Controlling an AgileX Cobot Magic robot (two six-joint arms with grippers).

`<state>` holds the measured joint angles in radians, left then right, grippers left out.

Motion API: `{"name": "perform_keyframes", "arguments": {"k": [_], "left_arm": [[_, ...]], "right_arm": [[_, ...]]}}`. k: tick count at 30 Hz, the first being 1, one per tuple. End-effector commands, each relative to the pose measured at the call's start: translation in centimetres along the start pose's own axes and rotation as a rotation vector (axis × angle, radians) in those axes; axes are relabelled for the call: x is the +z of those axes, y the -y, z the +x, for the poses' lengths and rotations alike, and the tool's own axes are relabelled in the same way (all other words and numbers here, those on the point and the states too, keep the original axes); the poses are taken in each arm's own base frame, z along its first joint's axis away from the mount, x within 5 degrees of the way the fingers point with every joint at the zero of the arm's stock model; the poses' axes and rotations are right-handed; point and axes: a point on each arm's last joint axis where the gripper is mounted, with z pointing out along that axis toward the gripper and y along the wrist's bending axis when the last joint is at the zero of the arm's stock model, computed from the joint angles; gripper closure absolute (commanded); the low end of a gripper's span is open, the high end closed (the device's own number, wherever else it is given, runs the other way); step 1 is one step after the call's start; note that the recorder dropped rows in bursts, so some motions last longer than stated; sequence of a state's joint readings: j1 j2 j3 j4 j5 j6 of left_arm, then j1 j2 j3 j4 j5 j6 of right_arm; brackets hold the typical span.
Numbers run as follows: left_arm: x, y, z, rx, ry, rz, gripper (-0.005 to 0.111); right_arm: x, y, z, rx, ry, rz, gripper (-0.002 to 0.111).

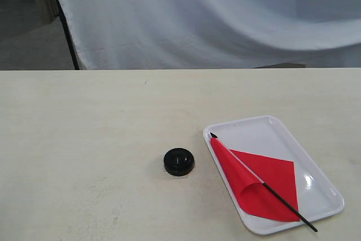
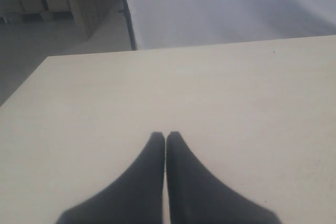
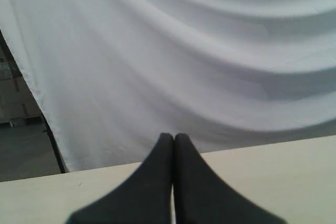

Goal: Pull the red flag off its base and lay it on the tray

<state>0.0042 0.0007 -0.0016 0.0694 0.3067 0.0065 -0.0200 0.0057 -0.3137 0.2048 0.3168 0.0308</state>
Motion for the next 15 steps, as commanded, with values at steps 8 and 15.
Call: {"name": "perform_keyframes", "arguments": {"k": [8,15], "left_arm": [[0.0,0.0,0.0,-0.001,0.006,0.001,0.105],[0.0,0.0,0.0,-0.001,0.006,0.001,0.105]], "right_arm": [[1.7,2.4,8.6,-0.057,-0.134,0.064,0.109],[1.7,2.4,8.7,-0.083,-0.146,0.060,0.109]]}}
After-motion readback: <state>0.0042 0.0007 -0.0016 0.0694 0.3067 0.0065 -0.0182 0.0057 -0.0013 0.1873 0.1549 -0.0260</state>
